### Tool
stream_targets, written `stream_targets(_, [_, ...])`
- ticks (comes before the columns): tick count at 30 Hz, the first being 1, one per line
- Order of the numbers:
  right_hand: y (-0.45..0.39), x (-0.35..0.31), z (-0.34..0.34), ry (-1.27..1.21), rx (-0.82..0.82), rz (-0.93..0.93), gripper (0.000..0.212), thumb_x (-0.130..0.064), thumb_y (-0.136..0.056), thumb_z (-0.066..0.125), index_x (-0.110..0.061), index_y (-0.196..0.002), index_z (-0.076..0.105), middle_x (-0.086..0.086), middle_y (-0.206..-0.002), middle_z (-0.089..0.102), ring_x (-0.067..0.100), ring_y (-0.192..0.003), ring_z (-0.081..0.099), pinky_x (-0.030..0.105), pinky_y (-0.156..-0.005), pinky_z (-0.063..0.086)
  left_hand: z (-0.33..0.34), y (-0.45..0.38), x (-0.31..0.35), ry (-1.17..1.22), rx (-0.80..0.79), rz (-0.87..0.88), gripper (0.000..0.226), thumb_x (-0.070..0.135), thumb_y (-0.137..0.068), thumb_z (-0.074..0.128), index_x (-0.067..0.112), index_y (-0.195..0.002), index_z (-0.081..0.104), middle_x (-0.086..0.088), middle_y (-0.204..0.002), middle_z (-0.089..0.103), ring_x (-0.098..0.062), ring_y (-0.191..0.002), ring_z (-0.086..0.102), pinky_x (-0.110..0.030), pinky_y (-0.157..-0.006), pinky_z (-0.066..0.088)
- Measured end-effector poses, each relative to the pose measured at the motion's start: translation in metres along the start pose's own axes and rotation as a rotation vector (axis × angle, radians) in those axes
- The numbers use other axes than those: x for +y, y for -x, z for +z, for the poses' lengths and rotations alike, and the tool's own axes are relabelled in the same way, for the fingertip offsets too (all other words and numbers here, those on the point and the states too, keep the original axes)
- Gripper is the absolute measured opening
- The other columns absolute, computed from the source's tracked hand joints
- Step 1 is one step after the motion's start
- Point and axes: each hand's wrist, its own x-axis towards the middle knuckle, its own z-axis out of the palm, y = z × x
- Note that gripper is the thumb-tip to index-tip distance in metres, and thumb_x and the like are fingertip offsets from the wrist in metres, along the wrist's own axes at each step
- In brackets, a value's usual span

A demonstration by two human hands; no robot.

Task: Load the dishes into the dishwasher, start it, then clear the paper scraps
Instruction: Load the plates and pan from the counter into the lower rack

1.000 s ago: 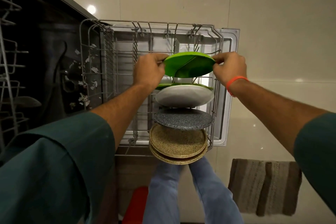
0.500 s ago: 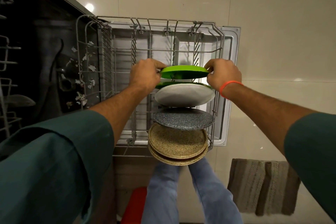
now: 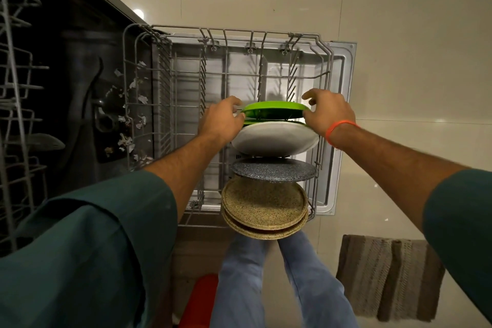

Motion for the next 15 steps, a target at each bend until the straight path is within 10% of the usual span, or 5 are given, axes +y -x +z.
stream_targets(15, [0.078, -0.023, 0.0, -0.168, 0.07, -0.106, 0.051, -0.03, -0.096, 0.06, -0.024, -0.144, 0.045, 0.007, -0.136, 0.048, 0.025, -0.122, 0.051, 0.036, -0.105, 0.043, -0.007, 0.086, 0.002, 0.112, 0.042, -0.007, 0.052, 0.034, -0.102, 0.055, 0.03, -0.152, 0.039, 0.0, -0.137, 0.058, -0.012, -0.107, 0.053, -0.031, -0.083, 0.044])
